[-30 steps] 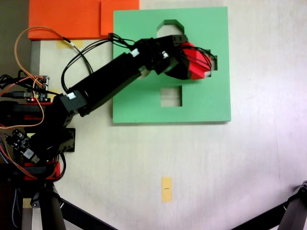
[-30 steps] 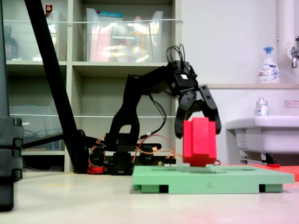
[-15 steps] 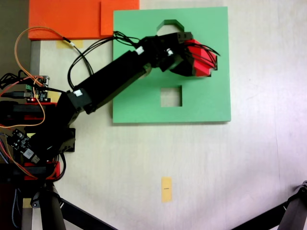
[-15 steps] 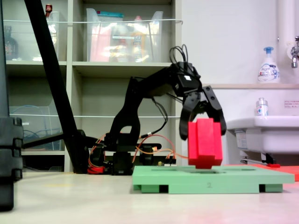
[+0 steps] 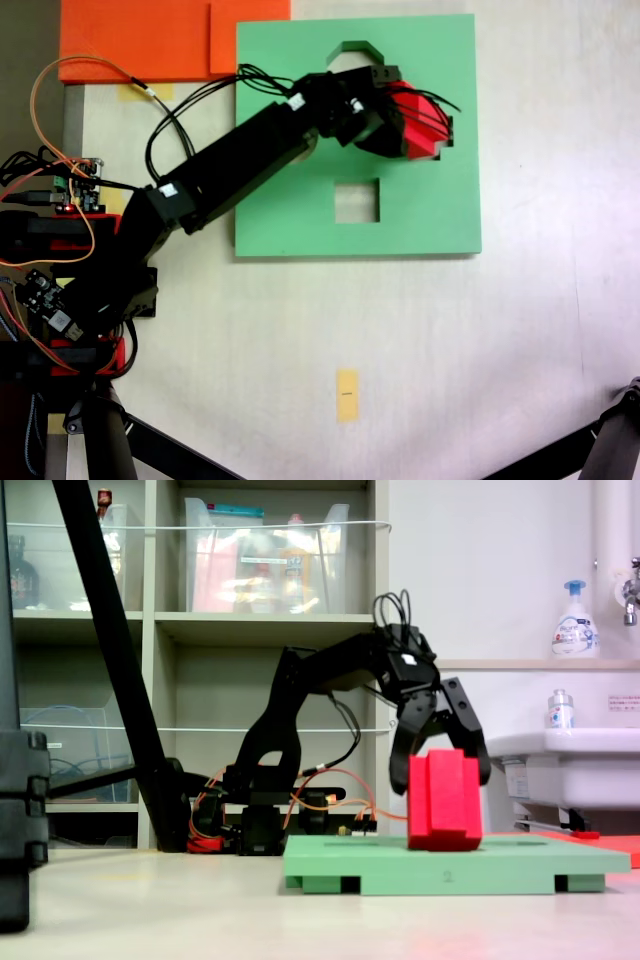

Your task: Put the cross columnar block into the corresponding hole

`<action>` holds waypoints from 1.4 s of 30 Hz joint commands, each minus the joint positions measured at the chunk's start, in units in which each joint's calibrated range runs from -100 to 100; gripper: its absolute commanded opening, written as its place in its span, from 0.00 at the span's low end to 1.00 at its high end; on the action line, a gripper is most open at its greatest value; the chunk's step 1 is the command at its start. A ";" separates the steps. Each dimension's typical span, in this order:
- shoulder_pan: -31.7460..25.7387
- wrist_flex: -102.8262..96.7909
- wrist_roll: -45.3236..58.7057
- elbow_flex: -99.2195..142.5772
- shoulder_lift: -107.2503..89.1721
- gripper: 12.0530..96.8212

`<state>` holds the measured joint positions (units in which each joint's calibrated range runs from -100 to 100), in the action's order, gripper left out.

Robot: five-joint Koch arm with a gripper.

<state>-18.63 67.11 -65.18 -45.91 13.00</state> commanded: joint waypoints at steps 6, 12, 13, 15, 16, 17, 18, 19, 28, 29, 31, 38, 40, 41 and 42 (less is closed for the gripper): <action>-0.54 -4.18 -0.29 -4.84 1.11 0.39; -0.29 -4.28 -0.29 -4.94 3.48 0.39; -0.24 -4.28 -0.34 -4.94 4.04 0.39; -0.20 -4.47 -0.34 -5.14 5.30 0.39; -0.15 -4.66 -0.39 -5.14 5.58 0.39; -0.05 -5.05 -0.39 -5.14 6.00 0.39; 0.00 -5.24 -0.39 -5.14 6.28 0.39; 0.05 -5.53 -0.39 -5.14 6.56 0.39; 0.98 -6.11 -0.39 -8.13 9.63 0.40; 1.07 -6.11 -0.39 -8.63 10.19 0.40; 1.32 -6.11 -0.39 -9.13 10.61 0.40; 1.66 -6.20 -0.39 -10.42 14.66 0.40; 1.71 -6.20 -0.39 -11.12 16.61 0.41; 1.71 -6.20 -0.39 -11.52 17.45 0.41; 1.76 -6.20 -0.39 -11.92 18.43 0.43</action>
<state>-17.22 62.60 -65.08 -55.81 31.19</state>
